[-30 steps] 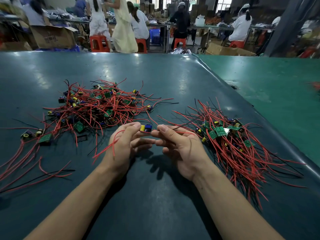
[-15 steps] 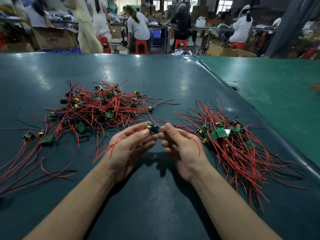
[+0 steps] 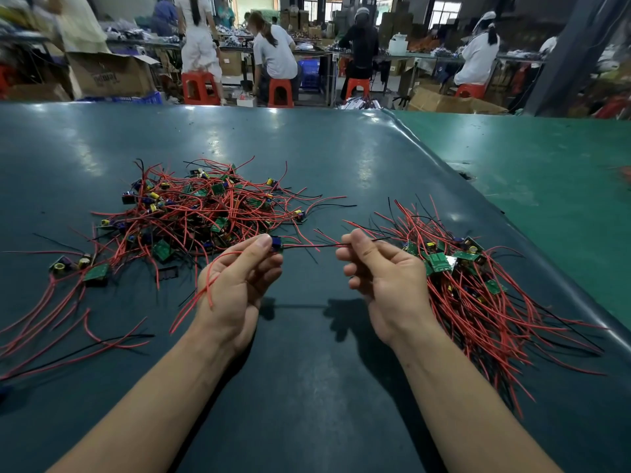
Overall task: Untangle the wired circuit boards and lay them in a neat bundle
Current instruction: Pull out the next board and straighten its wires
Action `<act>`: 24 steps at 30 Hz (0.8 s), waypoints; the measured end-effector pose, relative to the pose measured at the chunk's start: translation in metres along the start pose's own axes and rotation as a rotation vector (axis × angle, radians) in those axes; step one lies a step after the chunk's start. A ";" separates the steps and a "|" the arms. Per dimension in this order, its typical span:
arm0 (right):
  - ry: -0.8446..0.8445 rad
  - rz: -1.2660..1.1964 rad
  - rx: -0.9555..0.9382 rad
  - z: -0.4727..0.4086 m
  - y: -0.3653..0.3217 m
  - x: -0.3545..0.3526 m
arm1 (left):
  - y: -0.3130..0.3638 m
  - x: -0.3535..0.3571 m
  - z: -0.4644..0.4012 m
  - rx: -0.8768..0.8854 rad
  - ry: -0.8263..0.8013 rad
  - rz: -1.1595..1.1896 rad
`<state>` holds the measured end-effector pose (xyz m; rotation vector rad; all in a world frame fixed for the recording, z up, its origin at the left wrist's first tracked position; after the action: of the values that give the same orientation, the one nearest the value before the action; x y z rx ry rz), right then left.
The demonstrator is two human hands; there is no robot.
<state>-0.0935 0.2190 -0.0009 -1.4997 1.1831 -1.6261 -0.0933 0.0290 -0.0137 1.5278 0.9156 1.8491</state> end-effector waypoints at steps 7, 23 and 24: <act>0.058 -0.037 0.014 -0.003 -0.002 -0.010 | 0.010 -0.008 0.000 0.068 0.068 0.010; -0.493 0.365 0.242 0.018 0.016 0.018 | 0.009 0.003 -0.001 -0.079 -0.099 0.141; -0.524 0.433 0.237 0.021 0.018 0.020 | 0.006 0.004 -0.001 -0.109 -0.114 0.128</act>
<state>-0.0784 0.1894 -0.0095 -1.2939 0.9004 -0.9653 -0.0949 0.0282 -0.0070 1.6391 0.6678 1.8462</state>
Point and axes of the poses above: each hand's wrist, its own z-axis away from the middle knuckle, its own x-axis out of the palm, y = z × x, the point moved 8 cm from there along -z, towards the middle knuckle, and after that the axes turned 4 degrees about -x, right-handed, at the moved point
